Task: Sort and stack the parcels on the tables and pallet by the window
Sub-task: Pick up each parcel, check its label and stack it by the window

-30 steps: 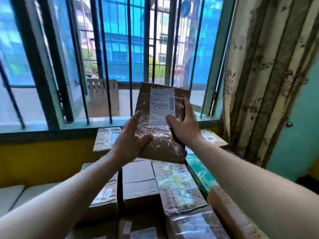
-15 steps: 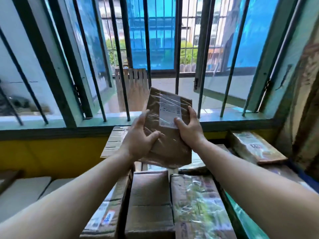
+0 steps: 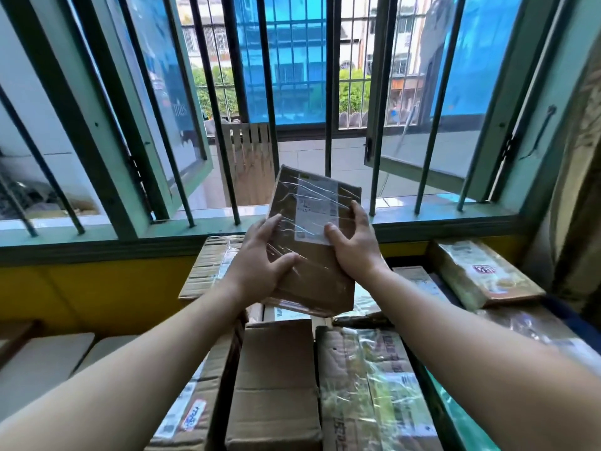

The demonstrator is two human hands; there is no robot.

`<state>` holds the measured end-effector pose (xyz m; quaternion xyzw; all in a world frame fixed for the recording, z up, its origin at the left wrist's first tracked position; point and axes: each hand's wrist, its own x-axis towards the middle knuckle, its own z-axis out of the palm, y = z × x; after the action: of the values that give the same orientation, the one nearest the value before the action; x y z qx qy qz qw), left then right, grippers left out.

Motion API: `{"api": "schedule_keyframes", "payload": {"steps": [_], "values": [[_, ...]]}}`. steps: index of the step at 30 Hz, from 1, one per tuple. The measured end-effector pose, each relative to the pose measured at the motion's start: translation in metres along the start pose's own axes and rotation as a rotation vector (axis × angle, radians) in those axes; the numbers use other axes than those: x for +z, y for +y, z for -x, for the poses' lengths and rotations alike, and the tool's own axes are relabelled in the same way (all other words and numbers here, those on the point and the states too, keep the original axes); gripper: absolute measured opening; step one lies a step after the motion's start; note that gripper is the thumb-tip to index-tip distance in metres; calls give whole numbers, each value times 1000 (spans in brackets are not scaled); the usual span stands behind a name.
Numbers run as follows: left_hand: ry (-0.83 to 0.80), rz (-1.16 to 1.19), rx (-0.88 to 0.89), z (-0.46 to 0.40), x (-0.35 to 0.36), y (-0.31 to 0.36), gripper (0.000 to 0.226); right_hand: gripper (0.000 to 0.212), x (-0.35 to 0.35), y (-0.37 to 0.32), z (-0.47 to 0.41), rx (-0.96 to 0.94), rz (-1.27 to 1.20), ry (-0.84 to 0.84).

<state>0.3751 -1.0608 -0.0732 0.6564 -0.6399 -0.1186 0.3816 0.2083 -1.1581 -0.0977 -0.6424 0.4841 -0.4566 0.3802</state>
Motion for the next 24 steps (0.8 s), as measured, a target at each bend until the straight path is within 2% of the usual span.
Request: {"api": "schedule_keyframes", "payload": {"steps": [7,18,21,24], "values": [[-39,-6,-85,7,1,-19,81,72,10,-7,0,-55,97,-39],[-48,75,-104,5,7,-26,82,72,7,-10,2,-49,157,-25],[-96,25,-137,2,7,-30,83,72,11,-12,1,-41,183,-55],[-171,-121,-221,-3,6,-39,83,72,18,-13,0,-19,232,-92]]}}
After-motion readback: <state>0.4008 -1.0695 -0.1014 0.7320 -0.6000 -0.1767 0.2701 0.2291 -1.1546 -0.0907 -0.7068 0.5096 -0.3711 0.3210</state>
